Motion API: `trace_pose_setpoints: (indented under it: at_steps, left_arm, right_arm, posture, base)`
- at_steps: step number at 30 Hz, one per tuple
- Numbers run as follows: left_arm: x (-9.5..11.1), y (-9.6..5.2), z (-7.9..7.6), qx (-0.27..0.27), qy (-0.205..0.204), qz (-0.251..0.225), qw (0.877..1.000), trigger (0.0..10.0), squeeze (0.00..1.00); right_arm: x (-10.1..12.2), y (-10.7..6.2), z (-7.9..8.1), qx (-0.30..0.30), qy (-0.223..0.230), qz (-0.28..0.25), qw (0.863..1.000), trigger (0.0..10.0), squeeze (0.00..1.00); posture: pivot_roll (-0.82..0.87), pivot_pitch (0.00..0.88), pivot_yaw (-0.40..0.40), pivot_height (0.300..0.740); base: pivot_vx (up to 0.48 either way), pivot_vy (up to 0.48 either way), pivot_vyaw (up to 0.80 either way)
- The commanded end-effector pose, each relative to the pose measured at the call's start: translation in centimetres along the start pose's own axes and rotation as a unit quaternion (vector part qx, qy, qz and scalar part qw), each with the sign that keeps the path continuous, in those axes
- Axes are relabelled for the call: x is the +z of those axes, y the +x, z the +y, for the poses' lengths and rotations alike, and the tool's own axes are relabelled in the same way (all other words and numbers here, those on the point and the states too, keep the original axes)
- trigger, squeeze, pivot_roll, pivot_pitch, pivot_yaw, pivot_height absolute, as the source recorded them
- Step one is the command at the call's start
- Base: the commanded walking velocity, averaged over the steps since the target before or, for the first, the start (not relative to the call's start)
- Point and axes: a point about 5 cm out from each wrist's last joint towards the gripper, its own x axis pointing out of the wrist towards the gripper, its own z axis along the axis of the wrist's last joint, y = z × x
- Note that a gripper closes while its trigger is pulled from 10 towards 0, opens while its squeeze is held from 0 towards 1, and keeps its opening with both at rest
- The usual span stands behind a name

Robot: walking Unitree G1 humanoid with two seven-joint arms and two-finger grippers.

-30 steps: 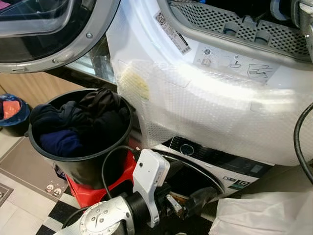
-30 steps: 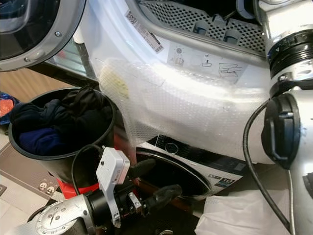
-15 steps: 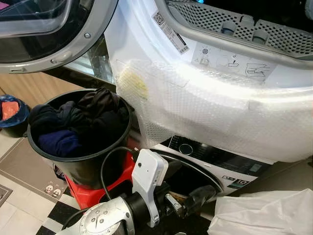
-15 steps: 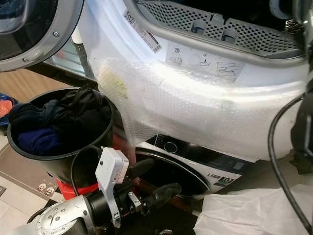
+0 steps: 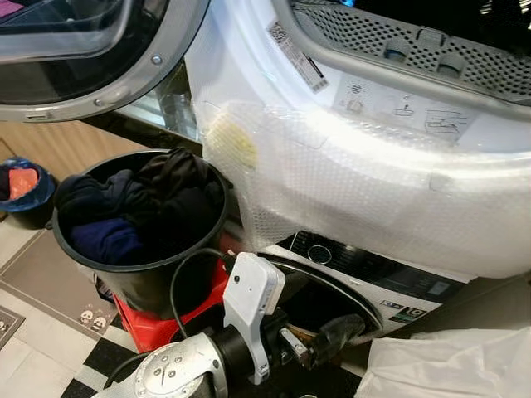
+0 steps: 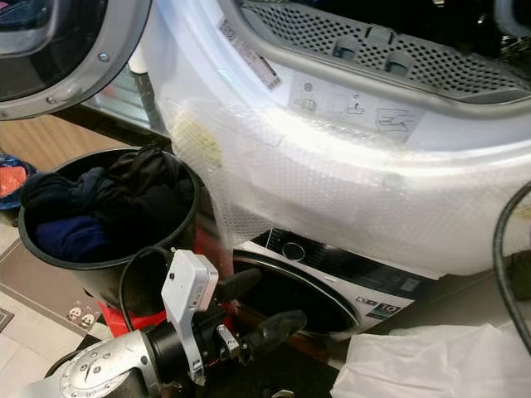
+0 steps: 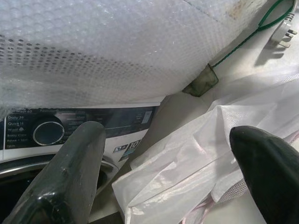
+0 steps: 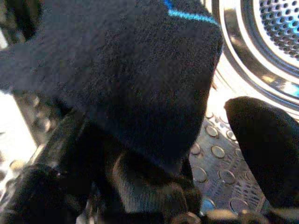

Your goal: Clothes washing

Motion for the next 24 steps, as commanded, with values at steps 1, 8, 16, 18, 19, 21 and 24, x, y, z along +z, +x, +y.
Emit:
trace_pose_setpoints:
  at_steps: [1,8,16,18,19,21,24]
  left_arm:
    - [-0.2,0.0,-0.5,-0.016,-0.008,0.007,1.0,10.0,0.0]
    - [-0.1,0.1,-0.4,-0.018,-0.009,0.007,1.0,10.0,0.0]
    - [-0.1,0.1,-0.4,-0.019,-0.009,0.006,1.0,10.0,0.0]
    - [-0.1,0.1,-0.3,-0.019,-0.008,0.007,1.0,10.0,0.0]
    - [-0.1,0.1,-0.3,-0.019,-0.008,0.007,1.0,10.0,0.0]
    - [-0.1,0.1,-0.3,-0.019,-0.008,0.008,1.0,10.0,0.0]
    - [-0.1,0.1,-0.2,-0.02,-0.007,0.007,1.0,10.0,0.0]
  right_arm:
    - [0.3,-1.4,-1.0,-0.008,0.001,-0.003,1.0,10.0,0.0]
    - [0.5,-3.1,-1.6,0.036,0.002,-0.018,0.999,10.0,0.0]
    - [1.0,-5.4,-3.0,0.021,0.009,-0.06,0.998,10.0,0.0]
    - [1.3,-6.2,-3.4,0.02,0.017,-0.087,0.996,10.0,0.0]
    - [1.4,-6.3,-3.5,0.015,0.014,-0.093,0.995,10.0,0.0]
    - [1.3,-6.7,-3.7,0.016,0.011,-0.095,0.995,10.0,0.0]
    - [1.1,-7.1,-3.8,0.025,0.015,-0.098,0.995,10.0,0.0]
  posture:
    - [0.0,0.24,-0.088,0.74]
    - [-0.01,0.238,-0.086,0.74]
    - [-0.01,0.237,-0.083,0.74]
    - [0.0,0.237,-0.081,0.74]
    - [0.0,0.237,-0.081,0.74]
    - [0.0,0.237,-0.08,0.74]
    - [0.0,0.235,-0.079,0.74]
  base:
    - [0.0,0.0,0.0]
    - [0.0,0.0,0.0]
    - [0.0,0.0,0.0]
    - [0.0,0.0,0.0]
    - [0.0,0.0,0.0]
    - [0.0,0.0,0.0]
    - [0.0,0.0,0.0]
